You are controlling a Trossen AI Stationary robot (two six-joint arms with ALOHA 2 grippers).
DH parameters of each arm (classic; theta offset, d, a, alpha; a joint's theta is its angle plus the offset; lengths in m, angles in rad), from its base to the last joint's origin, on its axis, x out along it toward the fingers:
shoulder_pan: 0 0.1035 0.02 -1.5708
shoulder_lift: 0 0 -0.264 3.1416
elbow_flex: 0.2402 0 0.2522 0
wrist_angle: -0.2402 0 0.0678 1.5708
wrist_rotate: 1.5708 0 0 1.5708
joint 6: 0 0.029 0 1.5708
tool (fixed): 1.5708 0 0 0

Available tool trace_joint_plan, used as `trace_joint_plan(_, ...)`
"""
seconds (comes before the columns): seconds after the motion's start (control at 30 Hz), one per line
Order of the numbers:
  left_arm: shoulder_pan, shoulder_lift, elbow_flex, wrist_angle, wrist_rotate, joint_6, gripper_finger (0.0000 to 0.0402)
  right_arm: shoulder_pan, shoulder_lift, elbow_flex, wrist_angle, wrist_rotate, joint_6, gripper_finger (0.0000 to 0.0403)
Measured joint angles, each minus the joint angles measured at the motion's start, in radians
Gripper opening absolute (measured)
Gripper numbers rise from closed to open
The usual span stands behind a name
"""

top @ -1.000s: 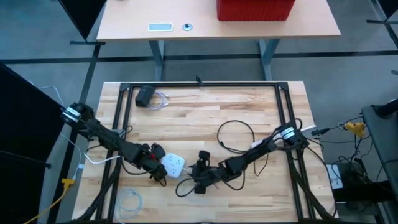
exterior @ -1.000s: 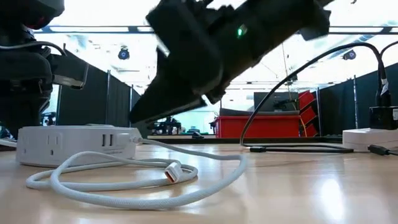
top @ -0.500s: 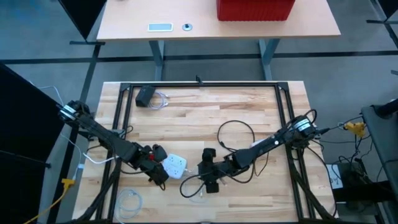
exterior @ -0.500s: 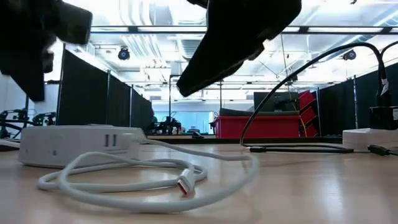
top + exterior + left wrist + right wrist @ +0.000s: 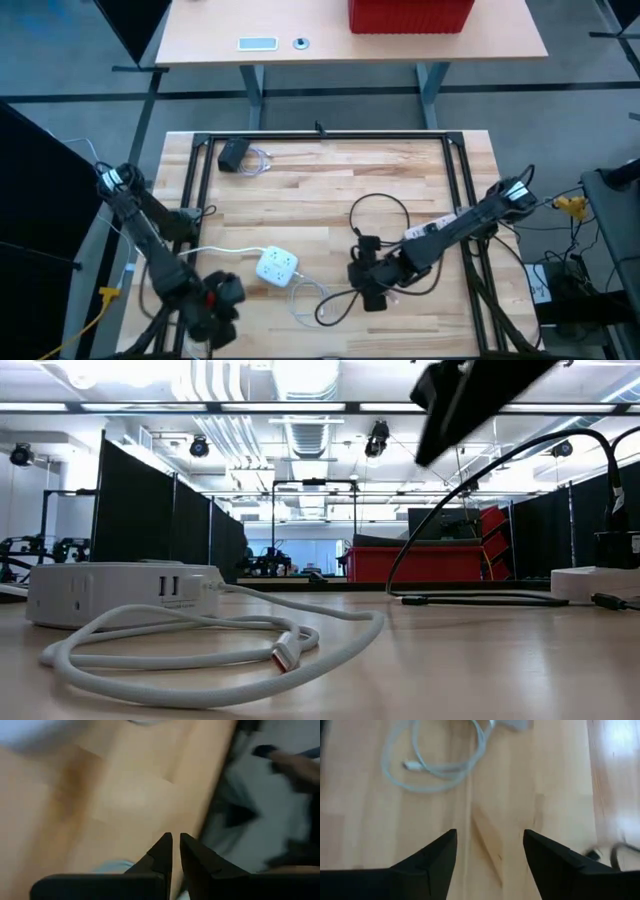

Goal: Insert USB
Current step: Insert the light blue charger cable into the left white outlet extension

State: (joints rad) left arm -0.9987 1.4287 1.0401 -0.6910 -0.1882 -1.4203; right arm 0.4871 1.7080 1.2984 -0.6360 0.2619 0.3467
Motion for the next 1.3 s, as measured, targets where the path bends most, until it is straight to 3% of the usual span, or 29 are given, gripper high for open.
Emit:
trace_joint_plan(0.2,-0.096,0.058,0.001,0.116,0.024,-0.195,0.0024,0.006,0.003,0.000,0.109,0.000,-0.009,0.0204)
trace_joint_plan(0.43,-0.132,0.151,0.006,0.108,0.118,-0.334,0.0025,0.005,0.008,-0.001,0.161,0.000,-0.021,0.0213)
trace_joint_plan(0.6,-0.124,0.203,0.006,0.006,0.182,-0.408,0.0029,0.005,0.017,-0.001,0.220,0.001,-0.067,0.0209)
trace_joint_plan(0.8,-0.109,0.235,0.005,-0.013,0.252,-0.427,0.0059,0.005,0.056,-0.001,0.261,0.000,-0.097,0.0204)
trace_joint_plan(0.97,-0.087,0.246,-0.002,-0.028,0.233,-0.581,0.0096,0.003,0.100,-0.001,0.260,0.000,-0.097,0.0206)
trace_joint_plan(1.1,-0.080,0.246,-0.003,-0.115,0.258,-0.546,0.0119,-0.003,0.119,-0.001,0.266,0.001,-0.122,0.0204)
trace_joint_plan(1.3,-0.055,0.245,-0.028,-0.250,0.392,-0.401,0.0151,-0.015,0.121,-0.001,0.285,0.001,-0.122,0.0209)
